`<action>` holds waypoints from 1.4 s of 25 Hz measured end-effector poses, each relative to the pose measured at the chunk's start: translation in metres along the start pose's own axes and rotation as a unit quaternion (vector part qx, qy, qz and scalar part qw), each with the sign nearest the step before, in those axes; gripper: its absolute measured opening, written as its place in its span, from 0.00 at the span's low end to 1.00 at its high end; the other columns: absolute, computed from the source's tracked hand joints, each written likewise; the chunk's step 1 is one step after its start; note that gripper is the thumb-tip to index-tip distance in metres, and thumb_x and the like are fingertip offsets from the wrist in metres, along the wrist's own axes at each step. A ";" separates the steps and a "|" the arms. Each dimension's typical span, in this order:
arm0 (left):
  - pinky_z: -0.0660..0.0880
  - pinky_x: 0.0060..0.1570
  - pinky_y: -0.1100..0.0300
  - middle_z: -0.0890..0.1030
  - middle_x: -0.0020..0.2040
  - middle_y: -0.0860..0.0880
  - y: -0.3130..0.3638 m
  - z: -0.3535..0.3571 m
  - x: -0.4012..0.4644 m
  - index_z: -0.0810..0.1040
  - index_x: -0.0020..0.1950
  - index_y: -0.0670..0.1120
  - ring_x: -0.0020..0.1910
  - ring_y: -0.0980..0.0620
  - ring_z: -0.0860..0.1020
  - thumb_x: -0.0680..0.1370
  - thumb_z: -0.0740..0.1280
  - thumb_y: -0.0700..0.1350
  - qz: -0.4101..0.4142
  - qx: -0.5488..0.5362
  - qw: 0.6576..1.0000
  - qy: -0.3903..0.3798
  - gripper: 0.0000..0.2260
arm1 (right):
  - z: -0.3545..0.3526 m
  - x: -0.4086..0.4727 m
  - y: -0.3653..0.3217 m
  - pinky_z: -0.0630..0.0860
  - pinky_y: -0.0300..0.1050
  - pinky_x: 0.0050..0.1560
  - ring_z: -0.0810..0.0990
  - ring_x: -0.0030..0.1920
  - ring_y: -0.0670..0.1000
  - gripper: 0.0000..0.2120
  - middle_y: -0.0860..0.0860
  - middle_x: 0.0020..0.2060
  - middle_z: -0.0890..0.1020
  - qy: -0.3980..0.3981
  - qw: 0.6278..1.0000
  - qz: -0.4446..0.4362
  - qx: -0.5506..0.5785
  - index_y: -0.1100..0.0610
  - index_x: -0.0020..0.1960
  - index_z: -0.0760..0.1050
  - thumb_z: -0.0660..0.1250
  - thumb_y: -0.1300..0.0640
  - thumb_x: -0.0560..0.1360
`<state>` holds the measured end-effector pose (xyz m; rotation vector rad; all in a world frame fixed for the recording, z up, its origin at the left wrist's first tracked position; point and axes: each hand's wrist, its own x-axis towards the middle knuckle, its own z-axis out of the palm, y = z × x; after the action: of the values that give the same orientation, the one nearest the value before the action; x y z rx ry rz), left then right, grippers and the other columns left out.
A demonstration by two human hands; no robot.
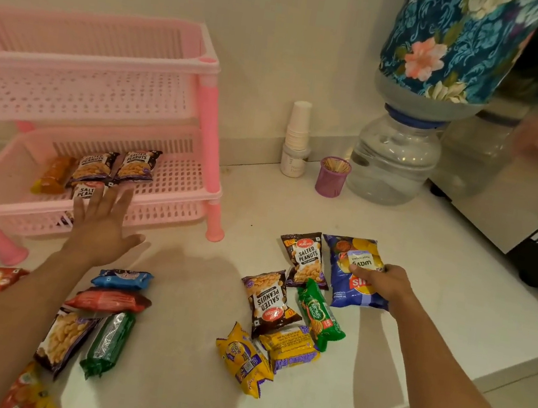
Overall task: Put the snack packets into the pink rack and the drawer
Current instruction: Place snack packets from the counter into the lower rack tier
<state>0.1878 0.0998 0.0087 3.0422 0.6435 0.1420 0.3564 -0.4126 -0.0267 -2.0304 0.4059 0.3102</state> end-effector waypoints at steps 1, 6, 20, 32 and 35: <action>0.34 0.72 0.43 0.44 0.80 0.45 0.001 0.000 0.000 0.42 0.79 0.50 0.78 0.44 0.38 0.75 0.65 0.62 -0.001 -0.004 1.000 0.001 0.44 | -0.003 -0.003 -0.004 0.82 0.56 0.50 0.84 0.44 0.57 0.19 0.58 0.48 0.84 0.002 1.000 -0.005 0.018 0.54 0.44 0.76 0.81 0.48 0.63; 0.32 0.72 0.44 0.43 0.80 0.45 0.002 -0.001 -0.001 0.41 0.79 0.50 0.78 0.45 0.38 0.75 0.65 0.63 -0.003 -0.011 1.000 0.001 0.44 | -0.014 -0.032 -0.046 0.82 0.49 0.39 0.86 0.41 0.56 0.22 0.56 0.46 0.86 -0.059 0.995 -0.047 0.066 0.57 0.51 0.76 0.80 0.49 0.64; 0.60 0.69 0.52 0.66 0.75 0.46 0.020 -0.060 -0.008 0.67 0.73 0.48 0.73 0.47 0.63 0.78 0.59 0.61 0.065 -0.289 0.954 0.051 0.27 | 0.135 -0.143 -0.187 0.78 0.35 0.37 0.85 0.41 0.44 0.16 0.44 0.41 0.86 -0.438 0.805 -0.337 -0.216 0.48 0.49 0.79 0.80 0.47 0.65; 0.77 0.47 0.65 0.82 0.51 0.59 -0.008 -0.095 -0.038 0.78 0.56 0.58 0.47 0.61 0.80 0.64 0.76 0.64 0.149 -0.264 0.918 -0.256 0.24 | 0.248 -0.201 -0.241 0.81 0.46 0.44 0.80 0.39 0.43 0.22 0.41 0.42 0.82 -0.403 0.550 -0.580 -0.446 0.44 0.50 0.77 0.79 0.42 0.59; 0.79 0.51 0.56 0.83 0.51 0.56 -0.020 -0.091 -0.033 0.78 0.58 0.54 0.48 0.55 0.81 0.64 0.77 0.62 0.109 -0.303 0.923 -0.211 0.26 | 0.257 -0.196 -0.249 0.78 0.46 0.48 0.78 0.44 0.44 0.26 0.40 0.46 0.80 -0.376 0.561 -0.602 -0.427 0.43 0.56 0.76 0.79 0.41 0.60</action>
<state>0.1406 0.1053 0.0953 2.4101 0.1744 -0.2599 0.2682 -0.0454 0.1274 -2.2293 -1.9761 0.4780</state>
